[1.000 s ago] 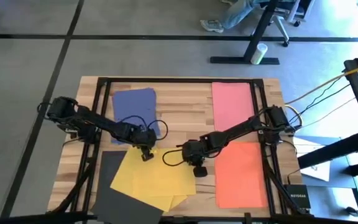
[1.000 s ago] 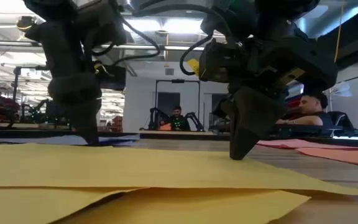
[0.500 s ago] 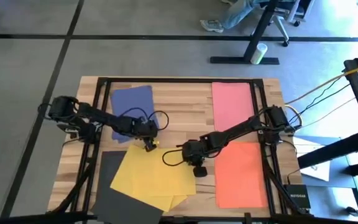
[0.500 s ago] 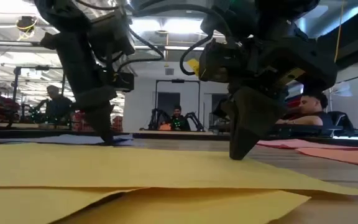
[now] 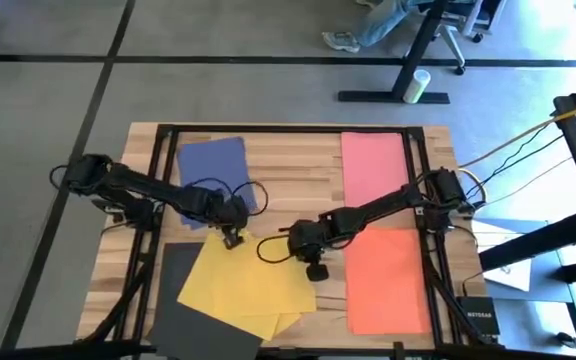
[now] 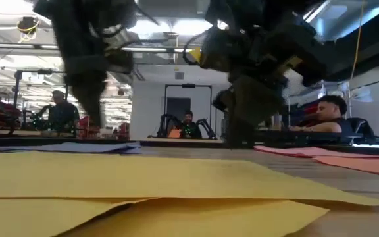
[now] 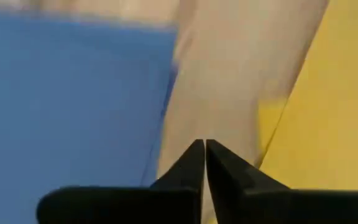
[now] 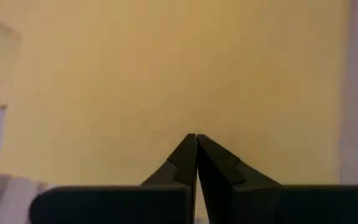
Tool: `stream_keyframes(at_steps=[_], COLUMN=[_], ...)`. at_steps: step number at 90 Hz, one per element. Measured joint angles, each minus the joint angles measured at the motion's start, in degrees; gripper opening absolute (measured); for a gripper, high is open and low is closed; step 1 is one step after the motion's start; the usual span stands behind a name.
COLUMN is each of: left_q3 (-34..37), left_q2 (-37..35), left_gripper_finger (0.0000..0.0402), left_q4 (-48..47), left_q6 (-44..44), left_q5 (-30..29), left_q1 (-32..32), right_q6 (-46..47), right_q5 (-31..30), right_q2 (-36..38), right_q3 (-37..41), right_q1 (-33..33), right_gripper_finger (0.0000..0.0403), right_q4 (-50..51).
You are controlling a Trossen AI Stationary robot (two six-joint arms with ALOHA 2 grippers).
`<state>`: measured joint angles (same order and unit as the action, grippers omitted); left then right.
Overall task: Organize paper
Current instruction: Move the blue papers to the top left of the table
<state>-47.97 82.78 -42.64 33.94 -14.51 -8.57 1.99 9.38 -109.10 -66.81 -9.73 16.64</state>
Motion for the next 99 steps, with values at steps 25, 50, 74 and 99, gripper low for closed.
stream_keyframes(at_steps=[25,50,74,99], left_q3=[0.0,4.9,11.9,15.2], left_q2=[-2.5,-6.9,-14.5,-16.0], left_gripper_finger=[0.0,0.0,0.0,0.0], left_q4=[-2.2,9.2,19.3,18.9], left_q6=[10.5,10.8,12.1,16.7], left_q5=[-6.7,-9.3,-9.4,-9.4], left_q1=[-9.1,-15.7,-20.1,-20.9], right_q6=[-5.6,-9.7,-11.2,-11.3], right_q5=[-3.6,-0.8,-1.2,1.4], right_q2=[-2.2,-11.7,-19.4,-26.4], right_q3=[-5.3,-13.6,-19.6,-28.4], right_q1=[10.3,14.8,15.9,16.0], right_gripper_finger=[0.0,0.0,0.0,0.0], right_q4=[-6.9,-7.5,-7.0,-6.5])
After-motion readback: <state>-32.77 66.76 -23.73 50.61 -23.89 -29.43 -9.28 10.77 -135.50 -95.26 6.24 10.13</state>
